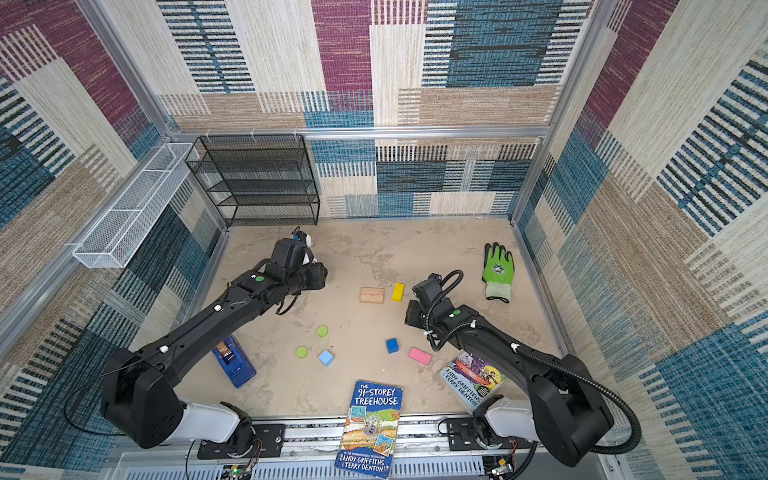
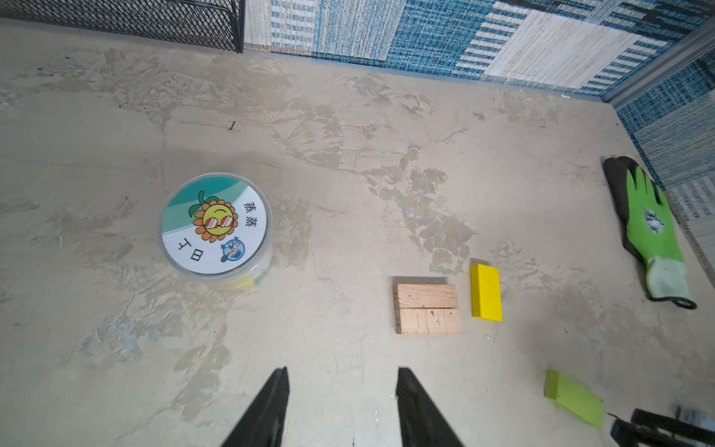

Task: Build the wood block tower
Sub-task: 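Raise both grippers away from the planks and move the right gripper toward the lime-green block, then lower the right gripper over the lime-green block and close on it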

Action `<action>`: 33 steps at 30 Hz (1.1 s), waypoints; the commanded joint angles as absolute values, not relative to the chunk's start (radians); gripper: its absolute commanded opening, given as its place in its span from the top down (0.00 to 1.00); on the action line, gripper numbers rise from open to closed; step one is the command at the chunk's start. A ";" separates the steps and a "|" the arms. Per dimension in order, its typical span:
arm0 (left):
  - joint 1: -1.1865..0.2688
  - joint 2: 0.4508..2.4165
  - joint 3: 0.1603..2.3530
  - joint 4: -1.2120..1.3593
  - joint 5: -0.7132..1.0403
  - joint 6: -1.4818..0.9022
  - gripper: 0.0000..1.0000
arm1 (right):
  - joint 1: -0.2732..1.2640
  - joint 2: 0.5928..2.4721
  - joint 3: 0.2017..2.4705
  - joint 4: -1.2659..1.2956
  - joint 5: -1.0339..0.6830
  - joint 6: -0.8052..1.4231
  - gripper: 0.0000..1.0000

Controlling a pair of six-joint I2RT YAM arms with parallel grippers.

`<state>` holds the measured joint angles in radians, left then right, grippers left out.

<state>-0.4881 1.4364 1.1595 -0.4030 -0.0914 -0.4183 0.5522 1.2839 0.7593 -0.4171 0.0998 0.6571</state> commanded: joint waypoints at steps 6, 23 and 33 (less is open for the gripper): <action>-0.472 1.469 1.155 -0.364 -0.040 -0.391 0.50 | 0.501 1.311 0.818 -0.464 0.101 0.517 0.00; -0.465 1.506 1.159 -0.343 0.002 -0.396 0.52 | 0.415 1.468 0.775 -0.353 -0.056 0.432 0.00; -0.462 1.519 1.163 -0.338 0.018 -0.401 0.53 | 0.416 1.460 0.719 -0.339 -0.102 0.468 0.10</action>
